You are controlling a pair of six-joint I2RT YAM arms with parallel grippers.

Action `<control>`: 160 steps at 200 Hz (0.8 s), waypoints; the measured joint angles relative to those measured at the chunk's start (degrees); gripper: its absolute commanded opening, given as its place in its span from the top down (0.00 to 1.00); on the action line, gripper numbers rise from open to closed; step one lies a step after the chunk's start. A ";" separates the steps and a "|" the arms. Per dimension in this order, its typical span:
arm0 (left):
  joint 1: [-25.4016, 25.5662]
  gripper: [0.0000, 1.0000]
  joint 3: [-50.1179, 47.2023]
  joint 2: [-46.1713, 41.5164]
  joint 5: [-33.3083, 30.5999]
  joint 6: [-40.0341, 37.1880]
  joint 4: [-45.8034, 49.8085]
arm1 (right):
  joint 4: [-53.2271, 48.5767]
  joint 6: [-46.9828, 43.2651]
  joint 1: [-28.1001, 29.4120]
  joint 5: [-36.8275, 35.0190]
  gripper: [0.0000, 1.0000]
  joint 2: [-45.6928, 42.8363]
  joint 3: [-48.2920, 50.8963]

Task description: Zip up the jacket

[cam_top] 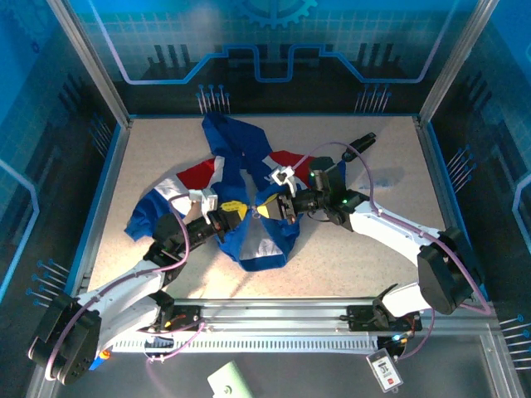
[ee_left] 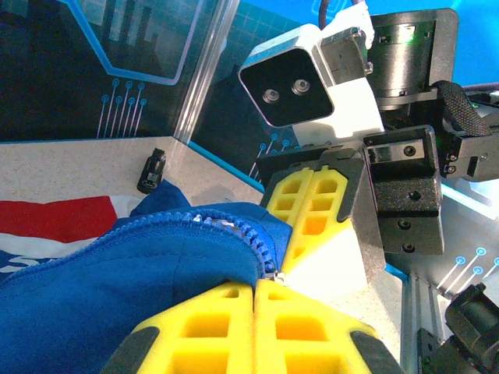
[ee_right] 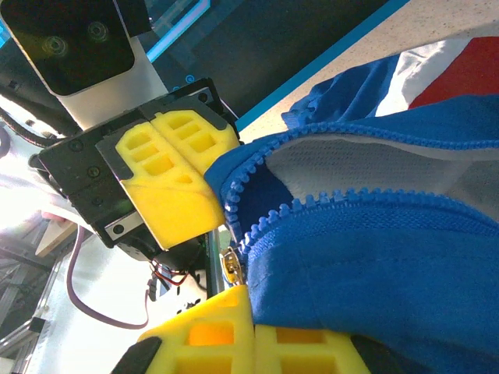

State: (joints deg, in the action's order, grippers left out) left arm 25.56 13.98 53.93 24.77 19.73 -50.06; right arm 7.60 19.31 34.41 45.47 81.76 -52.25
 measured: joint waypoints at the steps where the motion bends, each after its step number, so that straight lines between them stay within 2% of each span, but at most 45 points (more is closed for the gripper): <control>1: 0.00 1.00 0.00 0.00 -0.02 0.00 0.00 | 0.00 0.00 0.00 0.00 1.00 0.00 0.00; 160: 0.11 1.00 0.04 3.15 -0.28 2.45 -3.61 | 0.22 0.00 0.02 -0.02 1.00 0.02 0.00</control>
State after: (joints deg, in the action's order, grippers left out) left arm 25.67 14.02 57.08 24.49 22.17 -53.67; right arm 7.81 19.31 34.44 45.45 81.78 -52.25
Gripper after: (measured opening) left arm 0.047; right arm 0.064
